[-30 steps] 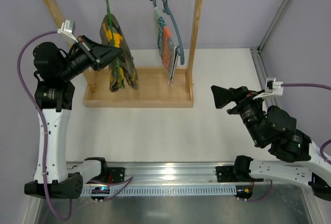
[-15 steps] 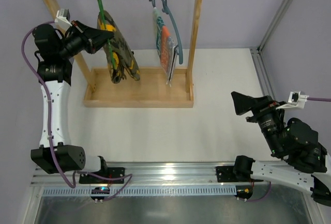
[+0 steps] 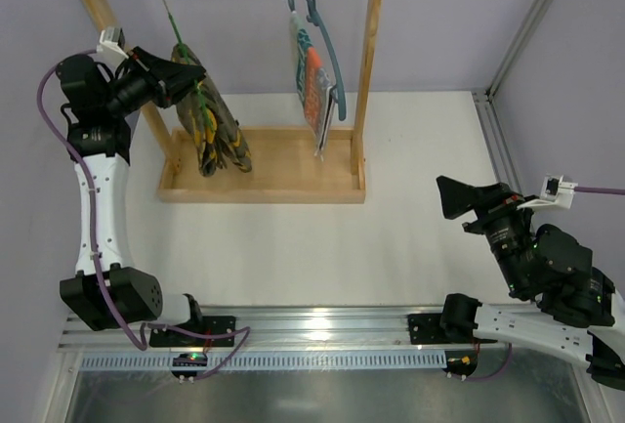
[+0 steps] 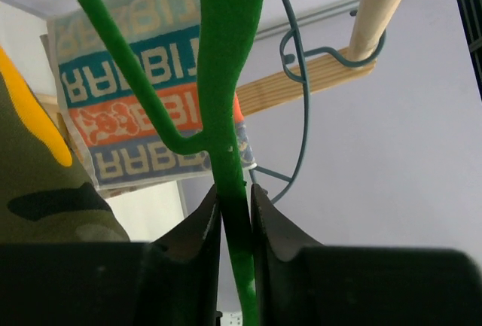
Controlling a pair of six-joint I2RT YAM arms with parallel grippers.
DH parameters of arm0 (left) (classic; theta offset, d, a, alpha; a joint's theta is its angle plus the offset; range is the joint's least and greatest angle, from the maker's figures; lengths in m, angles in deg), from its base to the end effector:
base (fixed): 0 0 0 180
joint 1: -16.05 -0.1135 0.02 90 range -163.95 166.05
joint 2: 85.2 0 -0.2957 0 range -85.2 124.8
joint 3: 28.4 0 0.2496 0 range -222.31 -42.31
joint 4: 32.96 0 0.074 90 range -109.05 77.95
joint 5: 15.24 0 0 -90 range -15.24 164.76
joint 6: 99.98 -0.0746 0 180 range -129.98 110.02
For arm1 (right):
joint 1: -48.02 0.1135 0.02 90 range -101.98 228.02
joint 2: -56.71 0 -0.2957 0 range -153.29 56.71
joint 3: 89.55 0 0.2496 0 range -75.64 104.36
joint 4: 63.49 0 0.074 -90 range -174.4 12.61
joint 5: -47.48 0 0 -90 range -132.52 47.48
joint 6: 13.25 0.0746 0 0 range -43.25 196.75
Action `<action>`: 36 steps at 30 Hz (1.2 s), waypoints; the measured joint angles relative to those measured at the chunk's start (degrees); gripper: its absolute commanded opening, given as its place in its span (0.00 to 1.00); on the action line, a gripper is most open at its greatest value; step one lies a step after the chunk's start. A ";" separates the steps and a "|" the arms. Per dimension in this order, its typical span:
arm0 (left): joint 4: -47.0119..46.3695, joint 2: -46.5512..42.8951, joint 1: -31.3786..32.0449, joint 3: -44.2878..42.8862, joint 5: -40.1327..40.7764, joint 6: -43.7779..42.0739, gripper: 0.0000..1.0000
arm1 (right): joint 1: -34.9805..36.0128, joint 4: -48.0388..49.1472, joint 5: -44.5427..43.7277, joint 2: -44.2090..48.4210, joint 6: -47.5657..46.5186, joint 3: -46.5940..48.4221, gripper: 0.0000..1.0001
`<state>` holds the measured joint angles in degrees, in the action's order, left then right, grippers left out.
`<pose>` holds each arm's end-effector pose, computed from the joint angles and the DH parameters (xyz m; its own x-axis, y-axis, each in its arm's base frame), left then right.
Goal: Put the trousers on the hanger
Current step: Hang the hanger with trousers onto the clothesline
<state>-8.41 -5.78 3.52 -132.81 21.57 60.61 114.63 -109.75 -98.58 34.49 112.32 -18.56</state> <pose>0.3162 0.0091 0.5105 -0.6120 -0.7149 -0.3381 0.2236 0.2537 -0.9411 0.0672 -0.0004 0.4181 -0.0925 0.6041 -0.7915 -0.1593 0.7757 0.6107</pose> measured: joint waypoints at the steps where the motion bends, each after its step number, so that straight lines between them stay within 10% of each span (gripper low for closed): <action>1: 0.11 -0.09 -0.04 0.39 -0.35 -0.07 0.26 | 0.00 -0.02 0.00 0.00 0.20 -0.04 0.95; 8: -2.01 -2.43 -0.72 1.07 -0.83 -2.82 0.46 | 0.00 -1.51 0.04 0.00 1.49 -0.20 0.96; 9: -2.03 -2.95 -0.79 1.05 -0.79 -3.48 0.59 | 0.00 -1.77 0.04 0.00 1.66 -0.20 0.96; 10: -1.97 -3.50 -0.85 1.05 -0.76 -4.09 0.99 | 0.00 -2.10 0.07 0.00 1.75 -0.20 0.98; 23: 25.03 -20.33 1.03 1.33 18.34 -28.76 1.00 | 0.00 -14.19 2.12 -6.69 2.58 5.81 1.00; 36: 31.41 -38.32 26.40 29.27 28.26 -33.03 1.00 | 0.00 -20.20 11.47 -6.51 6.80 4.81 1.00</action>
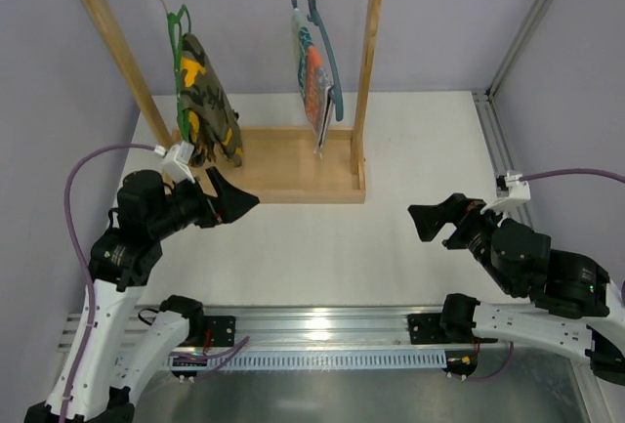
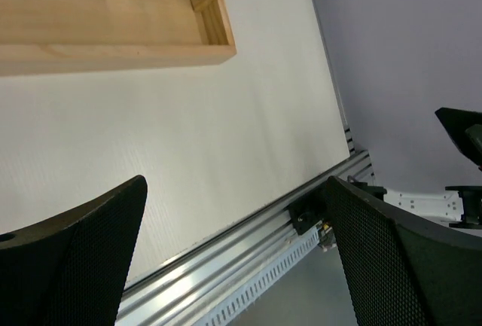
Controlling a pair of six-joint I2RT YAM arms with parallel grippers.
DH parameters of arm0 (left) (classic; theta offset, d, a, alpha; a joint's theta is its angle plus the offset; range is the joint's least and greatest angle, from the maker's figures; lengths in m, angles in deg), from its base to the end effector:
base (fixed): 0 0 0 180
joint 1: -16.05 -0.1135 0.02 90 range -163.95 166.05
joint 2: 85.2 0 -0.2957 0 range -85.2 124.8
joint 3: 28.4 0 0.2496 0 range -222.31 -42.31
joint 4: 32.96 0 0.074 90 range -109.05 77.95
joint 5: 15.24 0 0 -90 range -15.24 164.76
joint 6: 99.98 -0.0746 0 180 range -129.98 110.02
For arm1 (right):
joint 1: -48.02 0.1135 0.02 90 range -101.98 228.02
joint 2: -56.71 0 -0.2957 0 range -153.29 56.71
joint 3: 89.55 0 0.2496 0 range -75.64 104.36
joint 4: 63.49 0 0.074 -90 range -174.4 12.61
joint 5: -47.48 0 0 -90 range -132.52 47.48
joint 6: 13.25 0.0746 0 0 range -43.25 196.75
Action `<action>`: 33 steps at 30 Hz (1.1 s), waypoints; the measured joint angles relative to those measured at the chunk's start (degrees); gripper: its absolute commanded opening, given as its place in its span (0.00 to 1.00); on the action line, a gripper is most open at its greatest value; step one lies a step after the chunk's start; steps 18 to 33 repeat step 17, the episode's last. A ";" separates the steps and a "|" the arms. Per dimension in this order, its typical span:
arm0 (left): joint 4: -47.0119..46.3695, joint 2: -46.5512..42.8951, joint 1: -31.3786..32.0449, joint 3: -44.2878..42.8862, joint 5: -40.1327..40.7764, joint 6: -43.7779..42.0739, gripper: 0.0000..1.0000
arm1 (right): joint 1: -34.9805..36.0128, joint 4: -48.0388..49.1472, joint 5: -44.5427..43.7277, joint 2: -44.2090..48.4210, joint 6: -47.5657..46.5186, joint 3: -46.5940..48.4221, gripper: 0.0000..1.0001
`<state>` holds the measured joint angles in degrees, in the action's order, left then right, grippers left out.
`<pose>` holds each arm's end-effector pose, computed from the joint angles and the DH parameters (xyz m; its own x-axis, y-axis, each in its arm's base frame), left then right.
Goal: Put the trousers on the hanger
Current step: Hang the hanger with trousers onto the clothesline
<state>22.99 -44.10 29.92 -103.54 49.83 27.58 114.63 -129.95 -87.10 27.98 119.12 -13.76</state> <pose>0.1239 -0.0630 0.3947 -0.6511 -0.4086 -0.6396 0.2525 0.6781 -0.6902 0.0682 0.0257 0.3961 -0.3609 0.3748 -0.8540 -0.1999 0.8633 0.4634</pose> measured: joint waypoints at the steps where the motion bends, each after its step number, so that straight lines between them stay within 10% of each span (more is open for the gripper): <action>1: -0.02 -1.03 0.52 2.01 0.11 0.17 1.00 | 0.00 0.02 0.57 0.11 0.52 -0.66 1.00; 33: -5.68 -13.03 1.18 10.58 -2.34 4.04 1.00 | 0.00 4.13 6.25 7.74 2.21 -8.31 1.00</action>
